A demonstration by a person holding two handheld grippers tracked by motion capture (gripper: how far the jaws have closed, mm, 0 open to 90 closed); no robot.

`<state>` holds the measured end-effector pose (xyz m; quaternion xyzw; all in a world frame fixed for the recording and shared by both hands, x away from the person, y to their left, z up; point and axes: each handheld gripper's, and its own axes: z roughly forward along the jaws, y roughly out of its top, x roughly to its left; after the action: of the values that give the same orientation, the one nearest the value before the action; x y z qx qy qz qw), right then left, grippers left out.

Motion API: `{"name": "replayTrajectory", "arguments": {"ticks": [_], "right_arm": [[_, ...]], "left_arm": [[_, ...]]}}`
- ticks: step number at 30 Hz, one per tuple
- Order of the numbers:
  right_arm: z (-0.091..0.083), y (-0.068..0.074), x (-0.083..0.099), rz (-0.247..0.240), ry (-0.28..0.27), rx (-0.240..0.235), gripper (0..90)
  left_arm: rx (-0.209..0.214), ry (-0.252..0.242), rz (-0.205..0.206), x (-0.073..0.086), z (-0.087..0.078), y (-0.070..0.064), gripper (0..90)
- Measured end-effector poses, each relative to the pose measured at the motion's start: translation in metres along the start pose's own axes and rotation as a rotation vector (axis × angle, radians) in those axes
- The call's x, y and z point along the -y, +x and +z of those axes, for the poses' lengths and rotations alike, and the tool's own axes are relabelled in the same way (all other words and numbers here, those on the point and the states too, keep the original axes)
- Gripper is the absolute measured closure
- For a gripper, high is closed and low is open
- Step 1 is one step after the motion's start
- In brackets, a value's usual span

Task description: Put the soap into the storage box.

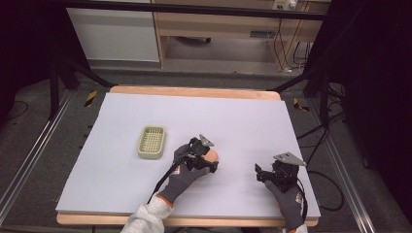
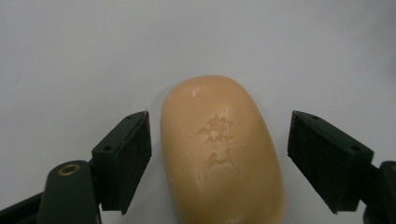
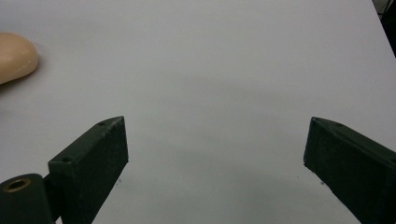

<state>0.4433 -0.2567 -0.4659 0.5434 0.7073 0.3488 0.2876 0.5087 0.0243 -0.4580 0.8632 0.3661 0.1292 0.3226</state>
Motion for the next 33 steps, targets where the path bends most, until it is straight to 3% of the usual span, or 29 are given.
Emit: {"name": "replayTrajectory", "arguments": {"ticks": [10, 33], "right_arm": [[0.0, 0.0, 0.0, 0.004, 0.002, -0.004, 6.8], [0.001, -0.001, 0.0, 0.004, 0.003, -0.002, 6.8]], "left_arm": [[0.001, 0.051, -0.006, 0.001, 0.01, 0.002, 23.7], [-0.033, 0.068, -0.002, 0.001, 0.014, -0.003, 27.8]]}}
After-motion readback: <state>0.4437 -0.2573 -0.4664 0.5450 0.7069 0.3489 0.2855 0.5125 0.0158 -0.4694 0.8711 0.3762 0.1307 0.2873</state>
